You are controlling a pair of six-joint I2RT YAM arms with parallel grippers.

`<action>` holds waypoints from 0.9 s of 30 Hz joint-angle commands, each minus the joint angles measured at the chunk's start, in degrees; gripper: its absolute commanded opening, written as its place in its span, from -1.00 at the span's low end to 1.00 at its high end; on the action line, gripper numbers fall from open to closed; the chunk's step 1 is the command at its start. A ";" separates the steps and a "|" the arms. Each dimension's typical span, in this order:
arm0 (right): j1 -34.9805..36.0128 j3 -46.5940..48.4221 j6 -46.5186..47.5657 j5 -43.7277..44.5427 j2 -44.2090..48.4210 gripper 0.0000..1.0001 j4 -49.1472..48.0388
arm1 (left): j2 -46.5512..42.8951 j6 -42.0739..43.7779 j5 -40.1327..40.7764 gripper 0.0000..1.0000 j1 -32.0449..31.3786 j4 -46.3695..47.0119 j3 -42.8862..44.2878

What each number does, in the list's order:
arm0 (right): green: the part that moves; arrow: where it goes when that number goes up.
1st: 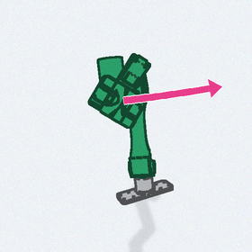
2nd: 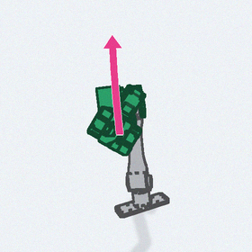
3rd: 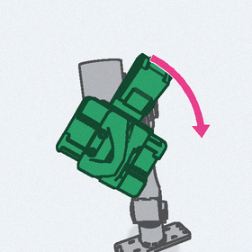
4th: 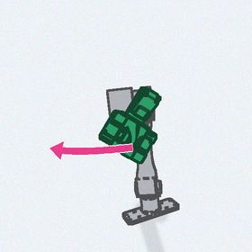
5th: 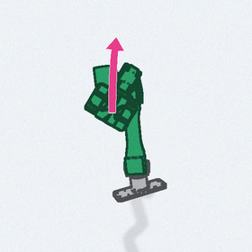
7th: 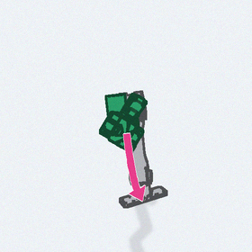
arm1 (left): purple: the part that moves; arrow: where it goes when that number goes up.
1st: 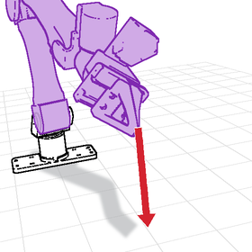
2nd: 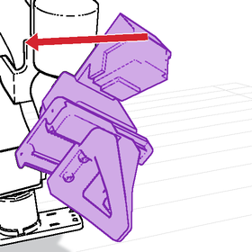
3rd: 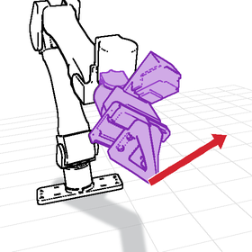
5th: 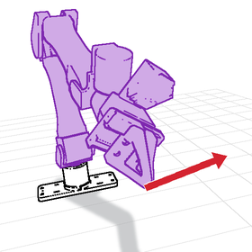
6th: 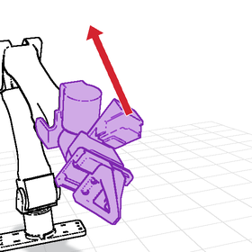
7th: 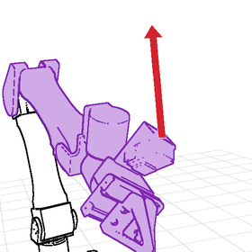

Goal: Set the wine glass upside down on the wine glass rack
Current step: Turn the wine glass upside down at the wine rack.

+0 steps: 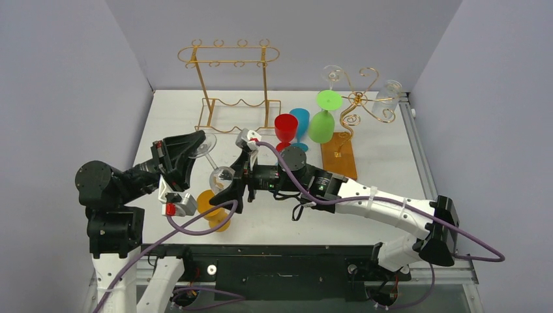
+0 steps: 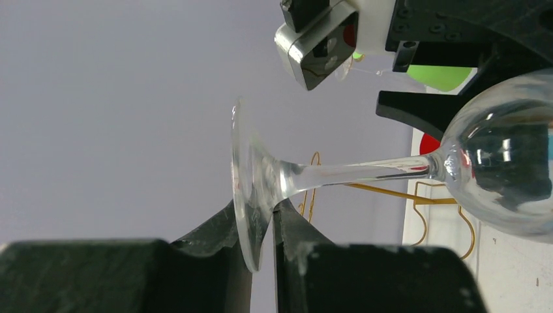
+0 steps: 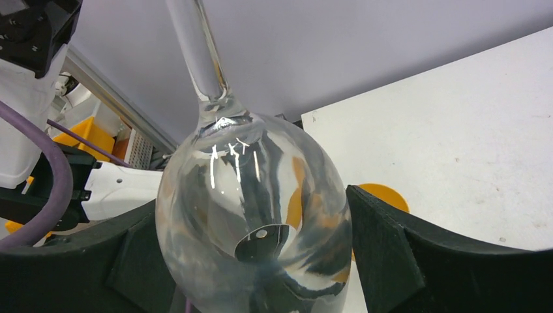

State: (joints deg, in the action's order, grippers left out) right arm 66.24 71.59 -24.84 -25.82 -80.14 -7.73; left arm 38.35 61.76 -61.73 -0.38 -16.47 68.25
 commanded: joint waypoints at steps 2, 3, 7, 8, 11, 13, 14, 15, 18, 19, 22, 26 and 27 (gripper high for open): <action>0.56 2.15 1.08 1.37 -0.13 0.60 -4.55 | -0.71 -0.85 1.26 -1.00 0.04 4.68 -0.47; 0.54 1.47 1.64 2.52 0.61 0.60 -3.93 | -0.83 -0.89 1.55 -1.00 0.07 4.64 -0.55; 0.26 -3.79 6.39 9.38 6.88 0.36 -2.73 | -0.74 -7.44 3.84 -0.79 0.05 6.00 -0.86; 0.02 -5.56 7.47 11.13 8.46 0.31 -3.07 | -0.73 -11.03 4.69 -0.49 0.09 7.14 -1.06; -1.12 -8.64 9.61 14.68 12.05 0.15 -2.32 | -0.89 -18.08 6.65 -0.10 0.04 7.49 -0.91; -2.50 -9.47 9.94 15.86 13.49 0.05 -0.83 | -0.95 -21.50 7.17 0.56 0.07 5.74 -0.48; -3.01 -9.83 10.18 16.26 14.14 0.00 -0.03 | -0.99 -23.14 7.27 0.67 0.04 4.92 -0.29; -3.44 -10.20 10.52 16.80 14.89 -0.06 0.59 | -1.06 -25.35 7.60 0.76 0.05 4.65 -0.32; -4.11 -12.54 11.37 19.92 17.84 -0.15 1.55 | -0.96 -34.01 9.47 0.94 0.09 4.56 -0.08; -4.18 -13.58 11.82 21.10 18.96 -0.16 1.76 | -0.87 -36.25 10.30 0.93 0.10 4.17 0.02; -4.63 -16.70 12.52 24.88 22.88 -0.18 3.02 | -0.15 -41.74 13.51 0.92 0.05 1.70 1.15; -5.61 -21.39 13.05 29.63 28.75 -0.21 4.58 | 0.72 -46.80 18.86 0.92 0.09 -3.50 2.68; -5.72 -22.31 13.26 30.79 30.33 -0.22 5.52 | 0.70 -48.03 20.00 0.92 0.04 -4.35 2.80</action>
State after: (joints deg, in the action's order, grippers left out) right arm 61.41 51.40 -13.39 -2.02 -55.88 -1.41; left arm 38.33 23.18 -48.58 -0.38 -16.16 68.25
